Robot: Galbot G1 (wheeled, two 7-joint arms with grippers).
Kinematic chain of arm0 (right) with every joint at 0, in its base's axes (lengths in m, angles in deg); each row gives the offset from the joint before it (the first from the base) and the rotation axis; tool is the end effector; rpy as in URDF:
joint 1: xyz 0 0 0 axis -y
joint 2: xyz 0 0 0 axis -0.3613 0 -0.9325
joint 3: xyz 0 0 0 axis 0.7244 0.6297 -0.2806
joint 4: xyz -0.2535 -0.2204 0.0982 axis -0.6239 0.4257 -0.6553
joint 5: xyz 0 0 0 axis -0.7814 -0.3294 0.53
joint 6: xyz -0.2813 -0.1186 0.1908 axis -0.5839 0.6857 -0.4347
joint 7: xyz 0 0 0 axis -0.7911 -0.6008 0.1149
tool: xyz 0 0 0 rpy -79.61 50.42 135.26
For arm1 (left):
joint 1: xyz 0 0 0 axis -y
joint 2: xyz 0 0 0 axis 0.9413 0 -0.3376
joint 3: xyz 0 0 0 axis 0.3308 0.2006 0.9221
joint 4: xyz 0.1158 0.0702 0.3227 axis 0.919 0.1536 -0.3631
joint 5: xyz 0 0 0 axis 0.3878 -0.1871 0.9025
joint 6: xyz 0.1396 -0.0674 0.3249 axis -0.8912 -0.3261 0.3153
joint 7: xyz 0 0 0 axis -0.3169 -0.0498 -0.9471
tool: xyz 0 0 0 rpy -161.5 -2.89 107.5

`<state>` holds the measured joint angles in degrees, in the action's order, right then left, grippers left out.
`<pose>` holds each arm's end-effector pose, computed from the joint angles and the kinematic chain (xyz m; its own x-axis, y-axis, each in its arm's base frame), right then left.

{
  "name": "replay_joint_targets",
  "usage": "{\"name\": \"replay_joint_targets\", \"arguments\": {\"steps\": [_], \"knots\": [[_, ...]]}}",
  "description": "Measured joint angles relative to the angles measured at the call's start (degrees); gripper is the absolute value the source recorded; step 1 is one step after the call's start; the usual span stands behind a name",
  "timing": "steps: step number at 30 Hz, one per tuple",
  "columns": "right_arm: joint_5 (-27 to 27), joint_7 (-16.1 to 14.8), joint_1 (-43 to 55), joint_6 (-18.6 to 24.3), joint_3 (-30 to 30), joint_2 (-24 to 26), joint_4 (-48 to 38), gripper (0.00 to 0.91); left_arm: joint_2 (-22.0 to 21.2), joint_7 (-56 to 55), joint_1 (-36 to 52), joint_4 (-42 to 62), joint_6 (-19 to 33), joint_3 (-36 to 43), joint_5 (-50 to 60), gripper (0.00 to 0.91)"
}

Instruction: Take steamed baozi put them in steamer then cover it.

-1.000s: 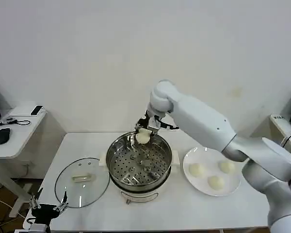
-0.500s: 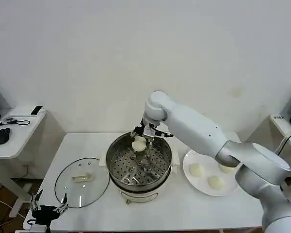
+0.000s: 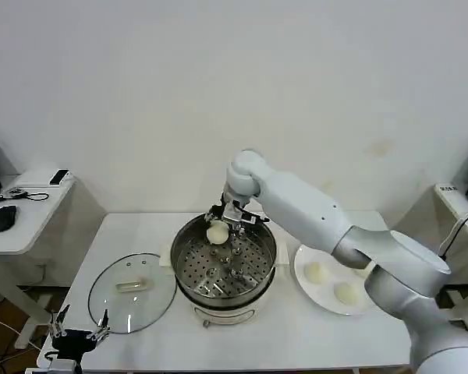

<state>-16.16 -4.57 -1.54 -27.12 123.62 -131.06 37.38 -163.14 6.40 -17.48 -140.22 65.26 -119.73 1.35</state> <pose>0.5739 0.1916 -0.1073 -0.1995 -0.3047 0.9313 -0.1403 -0.9318 -0.3348 0.1336 0.1292 -0.3175 -0.9188 -0.2192 0.3283 -0.0617 0.9012 0.4291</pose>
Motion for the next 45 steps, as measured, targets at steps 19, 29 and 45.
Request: {"name": "replay_joint_targets", "arguments": {"steps": [19, 29, 45], "knots": [[13.48, -0.90, 3.42, -8.96, -3.54, 11.25, 11.86, 0.907, -0.54, 1.04, 0.61, -1.03, -0.72, 0.87, 0.32, 0.907], [24.56, -2.24, 4.68, -26.02, -5.37, 24.32, 18.04, 0.907, 0.04, 2.03, 0.63, -2.21, -1.29, 1.86, 0.62, 0.907], [29.19, -3.15, -0.27, -45.69, -3.75, 34.19, 15.61, 0.907, 0.28, 2.60, 0.09, -4.17, -1.50, 2.59, -0.03, 0.907]]}}
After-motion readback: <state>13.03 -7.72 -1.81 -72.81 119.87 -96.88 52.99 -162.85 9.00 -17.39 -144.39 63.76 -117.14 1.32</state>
